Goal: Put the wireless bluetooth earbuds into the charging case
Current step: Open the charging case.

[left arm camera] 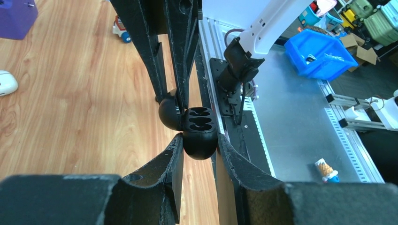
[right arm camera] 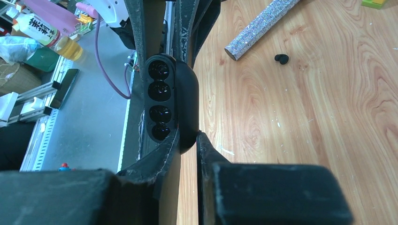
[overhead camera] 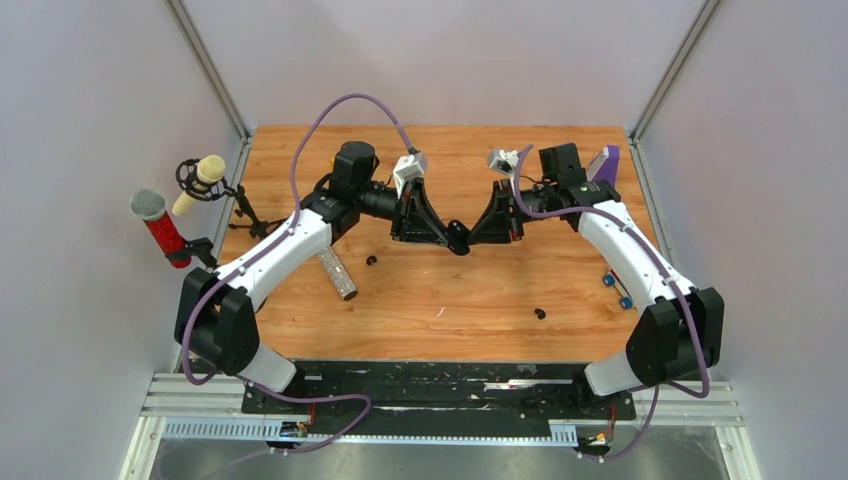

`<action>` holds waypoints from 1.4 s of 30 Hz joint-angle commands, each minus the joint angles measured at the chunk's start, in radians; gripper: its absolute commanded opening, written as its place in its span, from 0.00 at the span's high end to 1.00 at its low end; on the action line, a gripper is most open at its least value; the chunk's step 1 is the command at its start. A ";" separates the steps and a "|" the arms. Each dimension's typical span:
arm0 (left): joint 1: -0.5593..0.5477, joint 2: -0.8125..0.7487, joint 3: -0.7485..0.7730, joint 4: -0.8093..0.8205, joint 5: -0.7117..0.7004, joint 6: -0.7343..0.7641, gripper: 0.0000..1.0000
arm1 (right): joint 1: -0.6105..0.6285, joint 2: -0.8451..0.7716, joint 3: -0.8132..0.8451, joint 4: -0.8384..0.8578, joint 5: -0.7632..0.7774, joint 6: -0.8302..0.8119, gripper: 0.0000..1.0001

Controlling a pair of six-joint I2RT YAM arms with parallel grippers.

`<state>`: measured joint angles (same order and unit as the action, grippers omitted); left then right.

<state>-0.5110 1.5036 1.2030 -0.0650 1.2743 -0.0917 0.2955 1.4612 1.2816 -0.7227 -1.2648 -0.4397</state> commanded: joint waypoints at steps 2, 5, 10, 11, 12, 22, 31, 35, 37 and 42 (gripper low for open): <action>-0.004 -0.032 0.007 0.018 0.004 -0.005 0.61 | 0.000 -0.022 0.044 0.027 -0.029 -0.026 1.00; -0.004 -0.028 0.016 -0.017 -0.022 0.017 0.33 | 0.002 -0.029 0.049 0.027 0.002 -0.026 1.00; -0.001 -0.026 0.032 -0.055 -0.068 0.032 0.01 | 0.001 -0.053 0.044 0.019 0.081 -0.048 1.00; 0.003 -0.023 0.036 -0.062 -0.078 0.040 0.01 | 0.004 -0.059 0.042 0.017 0.116 -0.058 1.00; 0.006 -0.021 0.044 -0.079 -0.085 0.044 0.00 | 0.007 -0.066 0.040 0.013 0.152 -0.072 1.00; 0.050 -0.009 0.092 -0.213 -0.412 0.247 0.00 | 0.232 -0.112 -0.173 0.105 0.869 -0.376 1.00; -0.010 0.036 0.029 -0.249 -0.468 0.466 0.00 | 0.351 -0.136 -0.331 0.281 0.996 -0.408 1.00; -0.068 0.092 0.016 -0.278 -0.451 0.528 0.00 | 0.401 -0.169 -0.418 0.378 1.018 -0.432 1.00; -0.088 0.128 0.031 -0.305 -0.416 0.543 0.02 | 0.431 -0.176 -0.445 0.409 1.035 -0.435 1.00; -0.124 0.205 0.055 -0.341 -0.357 0.554 0.07 | 0.448 -0.198 -0.480 0.433 1.024 -0.434 1.00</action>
<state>-0.5953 1.6730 1.2312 -0.3855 0.8574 0.4152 0.7151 1.2968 0.8047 -0.4114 -0.2424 -0.8433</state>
